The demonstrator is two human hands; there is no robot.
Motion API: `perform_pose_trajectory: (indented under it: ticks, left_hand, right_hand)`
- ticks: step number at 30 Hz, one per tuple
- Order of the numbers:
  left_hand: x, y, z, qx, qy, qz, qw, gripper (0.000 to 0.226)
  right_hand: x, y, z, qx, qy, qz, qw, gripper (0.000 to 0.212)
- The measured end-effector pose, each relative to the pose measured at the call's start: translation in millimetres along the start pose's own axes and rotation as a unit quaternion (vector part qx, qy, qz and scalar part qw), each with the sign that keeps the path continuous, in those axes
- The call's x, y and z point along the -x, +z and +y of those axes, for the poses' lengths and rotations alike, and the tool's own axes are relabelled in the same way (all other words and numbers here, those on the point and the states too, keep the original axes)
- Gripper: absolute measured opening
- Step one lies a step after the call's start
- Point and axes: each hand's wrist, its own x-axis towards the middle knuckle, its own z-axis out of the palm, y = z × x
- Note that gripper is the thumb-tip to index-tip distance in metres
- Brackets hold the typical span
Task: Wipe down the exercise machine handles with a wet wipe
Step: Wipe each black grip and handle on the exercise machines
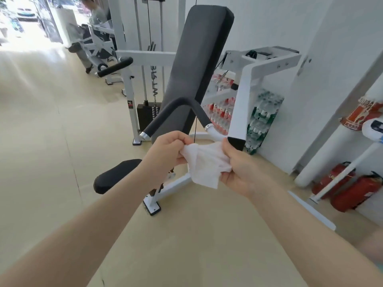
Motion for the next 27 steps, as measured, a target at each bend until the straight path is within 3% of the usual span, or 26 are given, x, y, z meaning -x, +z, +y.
perform_pose_trajectory:
  ticks: [3,4,8,11,15,19,22,27]
  left_hand:
    - [-45.4,-13.6,4.0,0.114,-0.103,0.014,0.988,0.02]
    - [-59.3,-19.2,4.2,0.114,-0.116,-0.007,0.987,0.016]
    - [-116.4,-51.4,-2.8,-0.085,-0.045,-0.122,0.988,0.022]
    - [-157.0,-75.8,-2.3,-0.135,-0.001,-0.198,0.971,0.033]
    - [-206.0,-105.3,7.4,-0.213,0.056,-0.322,0.921,0.052]
    - [-249.6,-112.4,10.0,-0.328,0.159,-0.35,0.863,0.039]
    - [-270.8,-102.8,10.4,-0.295,0.16,-0.345,0.876,0.024]
    - [-289.8,-73.3,13.5,-0.165,0.061,-0.402,0.898,0.02]
  right_hand:
    - [-34.7,18.0,-4.0,0.017,0.013,-0.034,0.999,0.074]
    - [-43.9,22.6,-6.2,0.031,0.017,-0.055,0.998,0.072]
    - [-74.9,36.9,-11.7,0.083,0.008,-0.081,0.993,0.033]
    - [-92.3,51.3,-9.3,0.094,-0.024,-0.021,0.995,0.023]
    - [-114.1,67.1,-8.8,0.055,-0.08,0.074,0.993,0.022]
    - [-126.4,76.7,-8.7,0.081,-0.154,0.152,0.973,0.027]
    - [-127.7,82.5,-16.9,0.058,-0.188,0.218,0.956,0.031]
    - [-130.0,72.5,-49.9,0.031,-0.197,0.319,0.926,0.022]
